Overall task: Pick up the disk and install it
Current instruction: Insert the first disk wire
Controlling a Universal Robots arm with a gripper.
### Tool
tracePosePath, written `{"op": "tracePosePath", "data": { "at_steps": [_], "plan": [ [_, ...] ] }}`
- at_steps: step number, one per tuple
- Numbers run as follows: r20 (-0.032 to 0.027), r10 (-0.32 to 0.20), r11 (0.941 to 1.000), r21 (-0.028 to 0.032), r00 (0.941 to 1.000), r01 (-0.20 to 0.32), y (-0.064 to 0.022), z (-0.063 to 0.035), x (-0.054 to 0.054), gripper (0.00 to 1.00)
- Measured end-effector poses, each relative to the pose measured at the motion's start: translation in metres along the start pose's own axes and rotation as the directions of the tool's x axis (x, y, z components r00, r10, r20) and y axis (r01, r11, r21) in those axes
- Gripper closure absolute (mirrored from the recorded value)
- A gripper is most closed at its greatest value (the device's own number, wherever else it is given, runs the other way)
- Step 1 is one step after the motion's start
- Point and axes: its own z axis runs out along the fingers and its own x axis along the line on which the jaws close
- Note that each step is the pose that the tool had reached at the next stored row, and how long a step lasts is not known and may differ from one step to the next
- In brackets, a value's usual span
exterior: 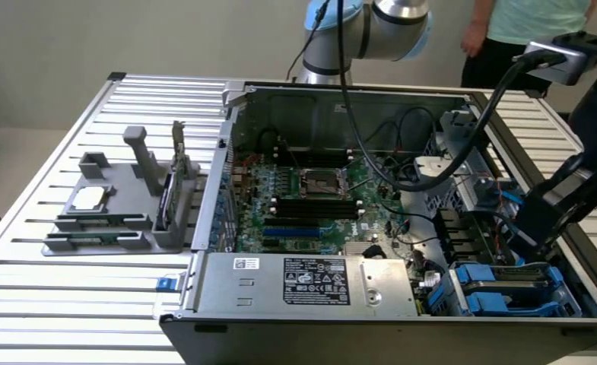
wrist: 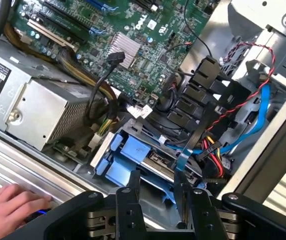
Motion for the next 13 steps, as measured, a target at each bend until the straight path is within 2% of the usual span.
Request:
{"op": "tracePosePath", "data": {
  "at_steps": [3,7,13],
  "plan": [
    [-0.0021,0.048,0.9988,-0.0019,0.9988,-0.048,0.0,0.0002,0.0,0.59],
    [-0.0048,0.107,0.9942,-0.004,0.9942,-0.107,0.0,0.0003,0.0,0.59],
    [-0.009,0.191,0.9816,-0.0065,0.9816,-0.191,0.0,0.0003,0.0,0.59]
  ]
}}
